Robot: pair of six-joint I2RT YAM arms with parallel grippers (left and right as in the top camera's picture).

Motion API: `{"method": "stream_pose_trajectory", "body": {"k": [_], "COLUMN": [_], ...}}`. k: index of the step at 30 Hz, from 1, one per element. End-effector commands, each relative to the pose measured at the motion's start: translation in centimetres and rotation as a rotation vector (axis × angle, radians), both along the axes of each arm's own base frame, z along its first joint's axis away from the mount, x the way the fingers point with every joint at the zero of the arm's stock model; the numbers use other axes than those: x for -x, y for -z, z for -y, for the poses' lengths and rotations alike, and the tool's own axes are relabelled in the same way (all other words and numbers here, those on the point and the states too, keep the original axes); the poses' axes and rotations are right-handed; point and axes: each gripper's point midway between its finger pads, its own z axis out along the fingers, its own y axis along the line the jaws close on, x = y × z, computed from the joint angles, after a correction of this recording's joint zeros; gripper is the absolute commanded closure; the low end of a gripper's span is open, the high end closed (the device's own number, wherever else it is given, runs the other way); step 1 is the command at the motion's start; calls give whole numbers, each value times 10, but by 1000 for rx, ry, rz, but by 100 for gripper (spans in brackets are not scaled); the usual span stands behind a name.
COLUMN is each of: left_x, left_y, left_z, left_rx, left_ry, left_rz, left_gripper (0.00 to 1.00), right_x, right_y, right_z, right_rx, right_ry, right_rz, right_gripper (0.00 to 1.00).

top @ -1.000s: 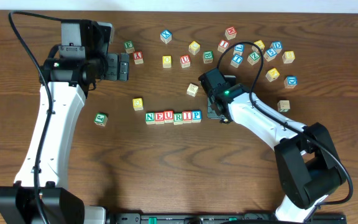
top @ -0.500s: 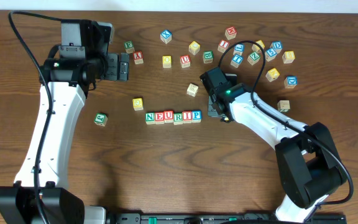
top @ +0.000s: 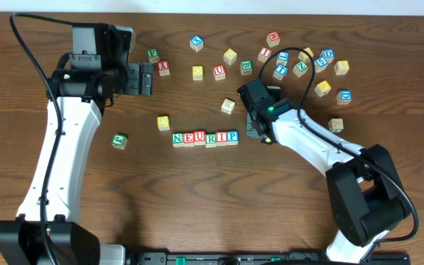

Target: Spell out NEURIPS

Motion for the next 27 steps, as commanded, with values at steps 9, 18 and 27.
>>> {"method": "stream_pose_trajectory", "body": {"k": [9,18,27], "left_x": [-4,-4,-4], "left_y": [-12,-12,-12], "left_z": [0,0,0], "left_rx": [-1,-1,-1], "left_ry": [9,9,9], "left_rz": [31,31,31], "left_gripper": [2,2,2], "right_x": [0,-5,-19], "right_y": [18,17,-7], "right_z": [3,8,-8], "right_rx": [12,9,-26], "right_ry": [-6,1,-74], "right_rz": [-26,-20,-11], "right_gripper": [99,99,99]}}
